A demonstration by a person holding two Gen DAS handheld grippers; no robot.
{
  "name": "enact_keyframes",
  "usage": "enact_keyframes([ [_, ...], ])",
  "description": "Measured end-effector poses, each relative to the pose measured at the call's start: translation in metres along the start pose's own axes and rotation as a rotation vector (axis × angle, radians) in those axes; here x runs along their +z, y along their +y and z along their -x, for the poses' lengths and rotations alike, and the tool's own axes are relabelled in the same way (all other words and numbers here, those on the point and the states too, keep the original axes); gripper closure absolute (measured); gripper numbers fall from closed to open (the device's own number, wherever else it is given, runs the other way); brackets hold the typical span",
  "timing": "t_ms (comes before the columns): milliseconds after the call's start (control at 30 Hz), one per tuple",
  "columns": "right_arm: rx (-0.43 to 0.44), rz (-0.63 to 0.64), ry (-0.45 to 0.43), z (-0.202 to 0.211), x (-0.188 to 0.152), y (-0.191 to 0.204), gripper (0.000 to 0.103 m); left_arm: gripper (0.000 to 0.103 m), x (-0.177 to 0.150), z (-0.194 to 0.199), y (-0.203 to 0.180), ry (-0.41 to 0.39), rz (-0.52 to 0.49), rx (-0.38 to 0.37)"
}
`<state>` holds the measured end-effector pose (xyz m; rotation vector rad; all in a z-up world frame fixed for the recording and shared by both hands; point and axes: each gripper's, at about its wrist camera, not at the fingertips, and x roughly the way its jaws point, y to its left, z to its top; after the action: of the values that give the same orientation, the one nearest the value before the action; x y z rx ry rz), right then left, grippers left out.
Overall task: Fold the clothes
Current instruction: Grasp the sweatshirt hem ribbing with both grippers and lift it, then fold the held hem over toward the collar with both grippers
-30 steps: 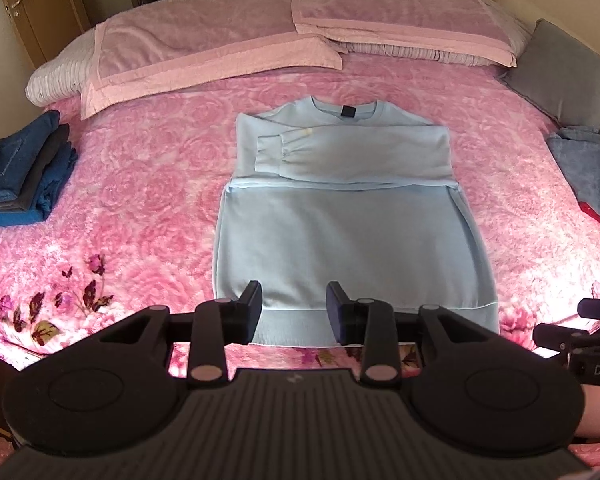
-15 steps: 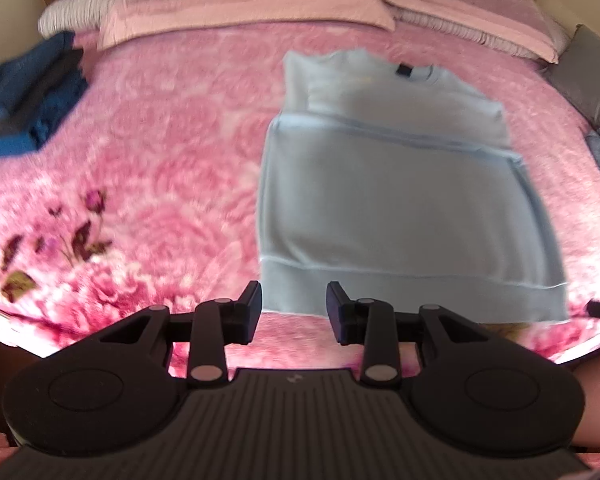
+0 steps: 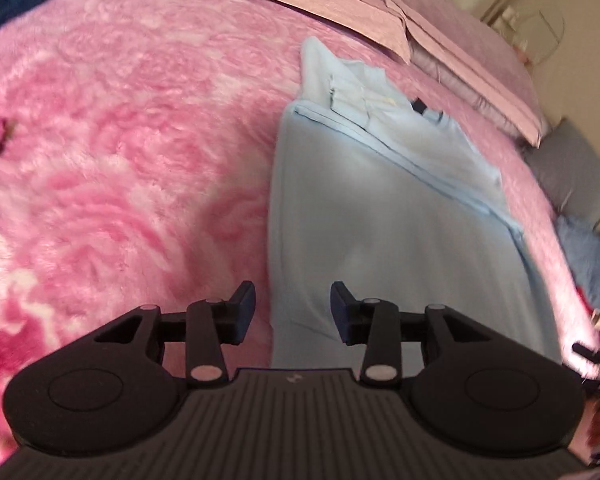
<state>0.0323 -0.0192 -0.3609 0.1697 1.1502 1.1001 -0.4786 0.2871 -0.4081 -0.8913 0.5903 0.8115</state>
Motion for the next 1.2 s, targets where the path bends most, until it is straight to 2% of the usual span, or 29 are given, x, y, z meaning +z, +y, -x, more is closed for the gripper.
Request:
enact_keyframes([
  [167, 0.086, -0.102, 0.040, -0.004, -0.001, -0.017, 0.029, 0.067, -0.002, 0.002, 0.023, 0.016, 0.080, -0.102],
  [333, 0.133, -0.122, 0.114, -0.010, -0.002, -0.016, 0.029, 0.065, -0.001, -0.005, 0.039, 0.039, 0.169, -0.200],
  [467, 0.173, -0.143, 0.127, -0.025, 0.003, -0.017, 0.031, 0.065, 0.004, -0.021, 0.042, 0.056, 0.211, -0.273],
  [533, 0.198, -0.155, 0.133, -0.036, 0.006, -0.020, 0.039, 0.066, 0.008, -0.028, 0.040, 0.063, 0.214, -0.292],
  [667, 0.257, -0.181, 0.136, -0.053, 0.012, -0.028, 0.044, 0.069, 0.009, -0.034, 0.034, 0.062, 0.163, -0.301],
  [733, 0.256, -0.155, 0.144, -0.057, 0.013, -0.027, 0.049, 0.081, 0.005, -0.031, 0.033, 0.060, 0.128, -0.294],
  [767, 0.249, -0.135, 0.149, -0.057, 0.013, -0.027, 0.060, 0.091, 0.002, -0.029, 0.033, 0.056, 0.114, -0.283],
  [800, 0.242, -0.133, 0.157, -0.056, 0.011, -0.029, 0.066, 0.095, 0.000, -0.028, 0.034, 0.055, 0.108, -0.275],
  [833, 0.235, -0.140, 0.167, -0.054, 0.009, -0.034, 0.082, 0.095, -0.002, -0.026, 0.036, 0.055, 0.110, -0.276],
  [867, 0.234, -0.150, 0.169, -0.052, 0.008, -0.037, 0.090, 0.097, -0.002, -0.024, 0.038, 0.055, 0.114, -0.281],
  [1000, 0.241, -0.180, 0.153, -0.039, 0.003, -0.042, 0.094, 0.099, 0.001, -0.009, 0.034, 0.029, 0.087, -0.268],
  [1200, 0.272, -0.144, 0.103, -0.001, 0.002, -0.021, 0.094, 0.099, -0.010, 0.036, 0.030, -0.027, 0.087, -0.301],
])
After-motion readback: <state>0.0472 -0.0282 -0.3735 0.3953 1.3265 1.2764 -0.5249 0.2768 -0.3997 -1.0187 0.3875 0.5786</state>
